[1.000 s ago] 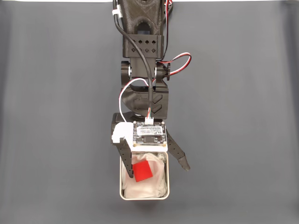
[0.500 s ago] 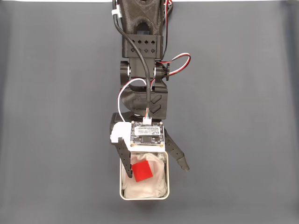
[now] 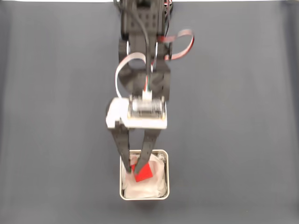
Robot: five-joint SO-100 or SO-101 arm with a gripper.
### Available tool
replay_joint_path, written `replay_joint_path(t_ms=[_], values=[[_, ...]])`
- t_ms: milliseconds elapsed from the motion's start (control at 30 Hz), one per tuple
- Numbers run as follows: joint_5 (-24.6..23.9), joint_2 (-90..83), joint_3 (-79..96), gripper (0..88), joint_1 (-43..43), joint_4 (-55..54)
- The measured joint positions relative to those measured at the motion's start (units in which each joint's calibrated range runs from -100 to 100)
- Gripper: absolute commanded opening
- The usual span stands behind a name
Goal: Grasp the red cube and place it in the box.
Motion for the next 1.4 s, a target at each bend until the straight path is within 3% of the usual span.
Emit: replay_joint_path(t_ms=[233,600,767,1100,1400], values=[[-0.15,-21.62,11.48,0.0,-2.15,9.31],[-0.05,-63.66,58.50,0.0,-3.71,14.48],[-0.59,-77.38,73.87,0.0,-3.56,23.07],[-2.78,-81.98,75.86,0.0,-3.04,47.57],[-2.64,-82.76,75.86,0.0,-3.04,52.82]])
